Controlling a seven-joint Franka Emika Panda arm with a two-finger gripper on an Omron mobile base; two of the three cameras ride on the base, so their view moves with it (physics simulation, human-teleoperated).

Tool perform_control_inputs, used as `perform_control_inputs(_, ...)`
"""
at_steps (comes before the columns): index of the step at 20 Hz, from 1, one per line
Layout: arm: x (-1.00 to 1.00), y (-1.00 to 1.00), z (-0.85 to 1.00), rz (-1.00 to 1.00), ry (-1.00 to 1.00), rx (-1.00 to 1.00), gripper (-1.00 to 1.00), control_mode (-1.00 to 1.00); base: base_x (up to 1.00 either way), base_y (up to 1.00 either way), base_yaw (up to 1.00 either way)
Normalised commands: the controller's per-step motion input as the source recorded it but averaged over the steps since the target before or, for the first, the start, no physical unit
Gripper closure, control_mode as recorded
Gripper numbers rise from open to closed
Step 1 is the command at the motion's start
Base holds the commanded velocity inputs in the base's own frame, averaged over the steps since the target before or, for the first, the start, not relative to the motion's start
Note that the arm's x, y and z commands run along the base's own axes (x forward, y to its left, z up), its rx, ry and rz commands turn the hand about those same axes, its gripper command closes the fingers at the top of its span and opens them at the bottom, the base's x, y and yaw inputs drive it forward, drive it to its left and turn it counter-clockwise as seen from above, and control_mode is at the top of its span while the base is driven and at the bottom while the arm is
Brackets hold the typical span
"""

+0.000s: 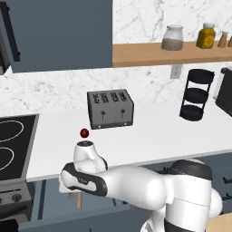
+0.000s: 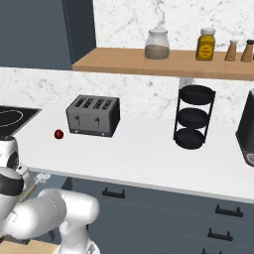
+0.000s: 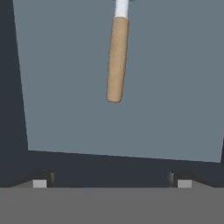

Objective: Pick the pizza cutter from the drawer and place it on the counter.

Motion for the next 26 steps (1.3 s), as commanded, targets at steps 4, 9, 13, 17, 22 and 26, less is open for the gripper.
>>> perform_control_inputs(4, 0.07, 0.23, -0.6, 0.0, 0.07, -0.11, -1.0, -1.0, 0.0, 0.0, 0.0)
perform_control_inputs(9, 0.0, 0.1, -0.58, 0.0, 0.15, -0.1, -1.0, -1.0, 0.0, 0.0, 0.0)
perform_control_inputs(13, -0.33, 0.04, -0.38, 0.0, 0.12, -0.04, -1.0, -1.0, 0.0, 0.0, 0.0)
perform_control_inputs(17, -0.88, 0.01, -0.19, 0.01, 0.2, 0.0, -1.0, -1.0, 0.0, 0.0, 0.0)
perform_control_inputs(22, -1.0, 0.03, -0.02, 0.09, 0.26, 0.0, -1.0, -1.0, 0.0, 0.0, 0.0)
perform_control_inputs(26, -1.0, 0.13, 0.0, 0.14, 0.34, -0.02, -1.0, -1.0, 0.0, 0.0, 0.0)
